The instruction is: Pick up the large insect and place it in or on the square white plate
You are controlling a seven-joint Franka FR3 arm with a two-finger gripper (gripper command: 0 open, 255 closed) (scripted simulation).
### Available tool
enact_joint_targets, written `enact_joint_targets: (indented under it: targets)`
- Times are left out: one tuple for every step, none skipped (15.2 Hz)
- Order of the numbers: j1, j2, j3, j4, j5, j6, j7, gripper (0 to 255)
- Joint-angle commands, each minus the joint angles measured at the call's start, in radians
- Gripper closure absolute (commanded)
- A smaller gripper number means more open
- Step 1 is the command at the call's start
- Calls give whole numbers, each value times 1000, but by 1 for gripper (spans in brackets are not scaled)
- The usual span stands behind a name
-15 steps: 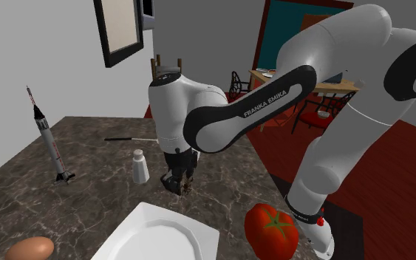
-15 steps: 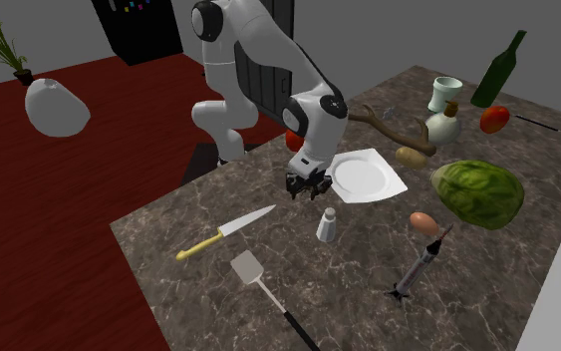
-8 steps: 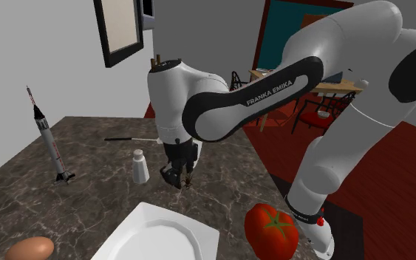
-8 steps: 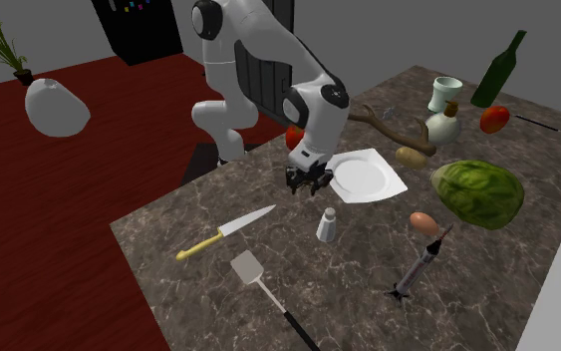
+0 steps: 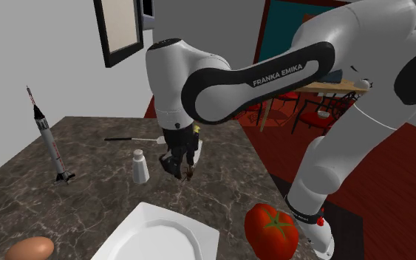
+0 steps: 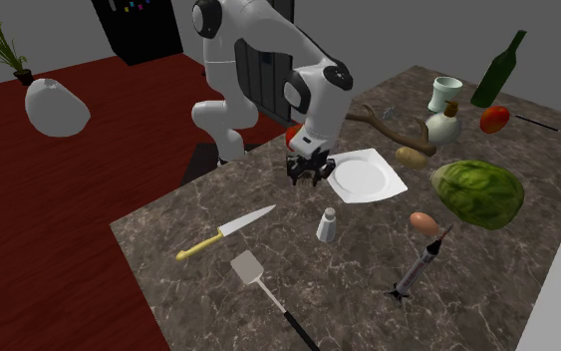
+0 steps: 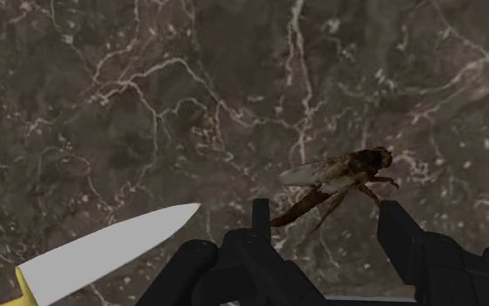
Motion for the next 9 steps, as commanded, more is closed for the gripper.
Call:
enact_joint_targets:
  targets:
    - [0,-9,-5,23,3,-31,-4,255]
    - [0,-12,-8,34,3,-44,-6,255]
    - [0,-14,-10,45,3,-58,-7,255]
    - [0,-17,-13,56,4,-71,-9,255]
    - [0,-18,-13,60,4,-76,-10,255]
    - [6,-4,7,74,4,-77,19,255]
    - [12,11,28,89,3,-78,48,255]
    - [17,28,50,104,1,-79,78,255]
    - [22,46,72,121,-3,-80,109,255]
